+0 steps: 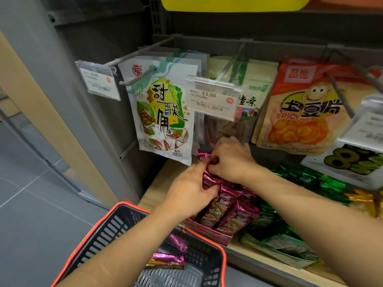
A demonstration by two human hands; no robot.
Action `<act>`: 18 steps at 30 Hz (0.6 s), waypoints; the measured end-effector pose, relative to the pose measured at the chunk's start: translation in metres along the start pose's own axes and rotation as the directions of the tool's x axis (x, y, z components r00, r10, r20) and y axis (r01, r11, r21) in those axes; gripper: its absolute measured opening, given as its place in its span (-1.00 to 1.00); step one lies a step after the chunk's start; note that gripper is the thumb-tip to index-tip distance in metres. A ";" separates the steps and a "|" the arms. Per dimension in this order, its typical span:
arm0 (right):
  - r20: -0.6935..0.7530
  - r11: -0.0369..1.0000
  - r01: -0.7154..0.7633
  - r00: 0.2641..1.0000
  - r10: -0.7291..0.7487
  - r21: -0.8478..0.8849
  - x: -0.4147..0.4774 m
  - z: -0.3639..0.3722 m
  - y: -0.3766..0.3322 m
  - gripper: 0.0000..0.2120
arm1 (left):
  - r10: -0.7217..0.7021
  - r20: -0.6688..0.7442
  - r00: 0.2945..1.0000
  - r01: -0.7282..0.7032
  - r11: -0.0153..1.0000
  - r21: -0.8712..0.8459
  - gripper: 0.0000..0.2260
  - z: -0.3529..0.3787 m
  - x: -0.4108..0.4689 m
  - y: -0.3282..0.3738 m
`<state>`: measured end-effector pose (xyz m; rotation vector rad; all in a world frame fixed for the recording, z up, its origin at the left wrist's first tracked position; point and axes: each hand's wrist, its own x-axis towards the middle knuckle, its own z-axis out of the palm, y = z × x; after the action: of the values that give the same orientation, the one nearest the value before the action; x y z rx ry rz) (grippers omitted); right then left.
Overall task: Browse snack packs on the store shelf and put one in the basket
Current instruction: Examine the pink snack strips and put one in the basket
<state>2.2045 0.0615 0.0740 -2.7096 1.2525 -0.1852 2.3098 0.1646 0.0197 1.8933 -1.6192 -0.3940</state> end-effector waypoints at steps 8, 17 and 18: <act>-0.068 0.972 0.189 0.981 -0.181 0.137 -0.014 0.010 0.011 -0.83 | -0.039 -0.149 0.988 0.055 0.993 0.105 -0.63 -0.005 -0.011 -0.014; 0.013 0.951 0.108 0.993 -0.116 0.288 -0.025 -0.004 0.016 -0.72 | -0.140 -0.116 0.983 0.151 0.985 0.088 -0.54 0.005 0.005 0.001; -0.049 0.964 0.119 0.993 -0.111 0.238 -0.033 -0.005 0.018 -0.73 | -0.168 -0.123 0.978 0.179 0.980 0.084 -0.59 0.005 0.005 0.001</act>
<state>2.1690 0.0742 0.0743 -2.5790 1.0075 -0.3749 2.3071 0.1581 0.0179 2.0974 -1.4247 -0.2780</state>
